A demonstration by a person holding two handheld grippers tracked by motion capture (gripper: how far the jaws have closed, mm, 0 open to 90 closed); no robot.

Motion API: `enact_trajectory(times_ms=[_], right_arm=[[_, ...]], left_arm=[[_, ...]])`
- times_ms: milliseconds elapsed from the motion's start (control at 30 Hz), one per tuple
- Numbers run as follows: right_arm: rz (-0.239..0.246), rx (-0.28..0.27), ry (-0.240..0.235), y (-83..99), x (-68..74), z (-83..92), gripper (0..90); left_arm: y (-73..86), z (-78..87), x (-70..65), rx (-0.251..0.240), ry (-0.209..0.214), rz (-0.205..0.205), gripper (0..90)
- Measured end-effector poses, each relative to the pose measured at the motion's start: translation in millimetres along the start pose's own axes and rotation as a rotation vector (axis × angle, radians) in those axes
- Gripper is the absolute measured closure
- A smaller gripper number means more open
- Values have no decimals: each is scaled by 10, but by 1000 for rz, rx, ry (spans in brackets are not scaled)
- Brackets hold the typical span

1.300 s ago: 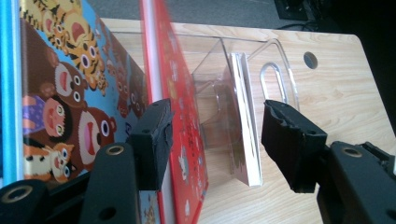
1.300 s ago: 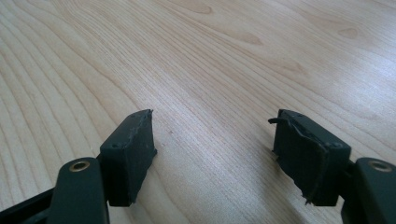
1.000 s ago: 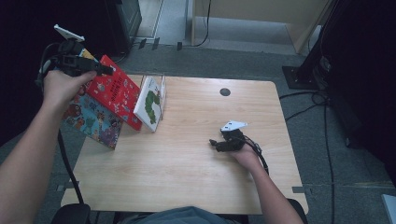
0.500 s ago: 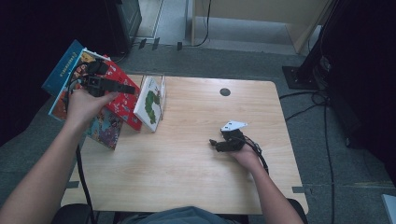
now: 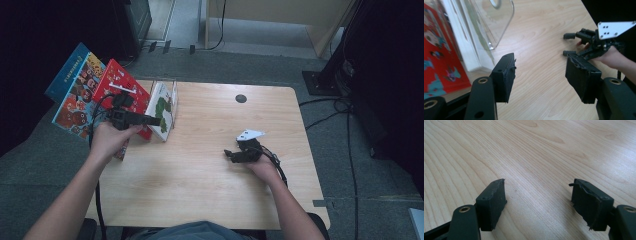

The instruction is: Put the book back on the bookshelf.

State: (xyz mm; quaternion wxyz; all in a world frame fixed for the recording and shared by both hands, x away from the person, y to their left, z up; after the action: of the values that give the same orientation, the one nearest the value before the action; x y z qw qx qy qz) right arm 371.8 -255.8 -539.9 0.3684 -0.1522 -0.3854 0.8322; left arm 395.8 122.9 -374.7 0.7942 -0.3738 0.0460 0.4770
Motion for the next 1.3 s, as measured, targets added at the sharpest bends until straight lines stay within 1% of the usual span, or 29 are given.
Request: enact_trajectory(times_ms=[100, 233, 367, 467, 533, 633, 733, 800, 867, 967, 1000, 1067, 1100, 1200, 1300], right_arm=[[0, 1, 0, 0, 0, 1, 268], [-2, 1, -1, 0, 2, 1, 268], [-1, 2, -2, 0, 3, 0, 263], [0, 2, -2, 0, 1, 0, 263], [0, 2, -2, 0, 2, 0, 263], [3, 2, -2, 1, 0, 0, 263], [2, 2, -2, 0, 0, 0, 263], [2, 3, -1, 1, 1, 1, 263], [3, 2, -1, 1, 0, 0, 263], [0, 3, -2, 1, 4, -1, 259], [0, 3, -2, 0, 4, -1, 258], [0, 4, -1, 0, 4, 0, 258], [2, 3, 0, 0, 3, -1, 258], [1, 3, -2, 0, 4, -1, 258], [5, 3, -2, 0, 2, -2, 255]], left_arm=[[85, -93, -26, 10, -7, -23, 410], [186, -215, -57, 18, 9, -34, 409], [273, -355, -105, 29, 4, -62, 408], [329, -507, -129, 70, -1, -83, 408], [363, -598, -148, 76, -9, -98, 408], [420, -723, -151, 79, 7, -102, 408], [468, -813, -154, 77, -2, -107, 409], [513, -884, -141, 78, 1, -107, 409], [548, -958, -126, 82, 5, -104, 409], [598, -1077, -114, 97, 4, -111, 409], [615, -1114, -111, 101, 7, -114, 410], [648, -1181, -104, 103, 22, -105, 410], [663, -1215, -100, 108, 21, -107, 409], [703, -1286, -87, 110, 25, -118, 410], [732, -1328, -64, 115, 30, -107, 411]])
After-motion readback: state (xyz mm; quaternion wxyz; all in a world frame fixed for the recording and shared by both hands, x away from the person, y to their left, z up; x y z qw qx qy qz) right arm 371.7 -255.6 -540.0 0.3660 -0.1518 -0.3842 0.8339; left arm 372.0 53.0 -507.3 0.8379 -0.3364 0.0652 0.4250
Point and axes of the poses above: each handheld gripper's, and its own axes: z roughly backward along the jaws, y roughly out of its underside, x roughly to its left, the point moved 2 cm from there along -z, roughly forward along the jaws, and after that the axes turned 1 degree about -y, right-handed, at the moved point
